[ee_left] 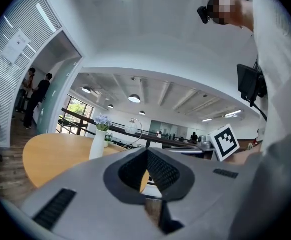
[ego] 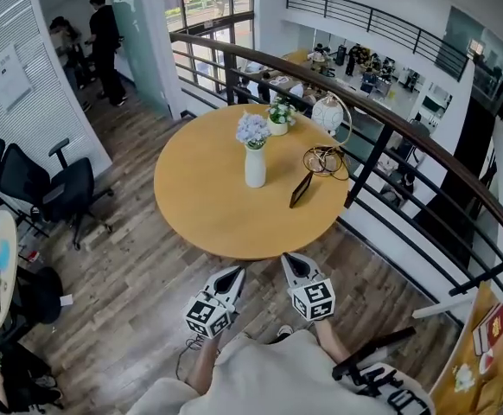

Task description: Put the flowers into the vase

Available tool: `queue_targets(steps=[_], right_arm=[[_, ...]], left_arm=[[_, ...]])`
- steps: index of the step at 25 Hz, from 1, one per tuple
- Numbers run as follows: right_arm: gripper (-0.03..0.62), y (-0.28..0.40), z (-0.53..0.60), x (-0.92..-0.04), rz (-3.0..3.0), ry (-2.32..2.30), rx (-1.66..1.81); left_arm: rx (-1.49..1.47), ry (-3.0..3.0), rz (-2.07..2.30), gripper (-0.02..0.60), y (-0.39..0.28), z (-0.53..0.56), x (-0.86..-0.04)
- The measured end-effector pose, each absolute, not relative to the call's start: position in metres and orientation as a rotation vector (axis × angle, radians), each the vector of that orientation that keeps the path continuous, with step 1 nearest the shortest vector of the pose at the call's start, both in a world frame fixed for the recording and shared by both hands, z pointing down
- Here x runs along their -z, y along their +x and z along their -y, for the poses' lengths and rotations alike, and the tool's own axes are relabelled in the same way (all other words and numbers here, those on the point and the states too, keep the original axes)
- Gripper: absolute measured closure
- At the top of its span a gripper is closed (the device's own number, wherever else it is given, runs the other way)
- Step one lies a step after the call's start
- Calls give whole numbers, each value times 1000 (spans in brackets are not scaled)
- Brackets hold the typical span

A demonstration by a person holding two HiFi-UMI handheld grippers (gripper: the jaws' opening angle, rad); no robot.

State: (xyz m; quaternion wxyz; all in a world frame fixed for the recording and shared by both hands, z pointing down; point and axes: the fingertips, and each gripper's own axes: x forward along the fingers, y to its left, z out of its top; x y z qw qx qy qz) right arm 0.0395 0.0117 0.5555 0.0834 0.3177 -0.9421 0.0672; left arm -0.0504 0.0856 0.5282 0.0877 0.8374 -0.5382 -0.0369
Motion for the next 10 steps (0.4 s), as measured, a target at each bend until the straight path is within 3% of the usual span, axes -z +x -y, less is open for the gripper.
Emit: queue_targets(steps=[10], right_arm=[[586,84,6,-553,2810,893,-192]], left_arm=[[98,2473,1671,575,-15,-51,-513]])
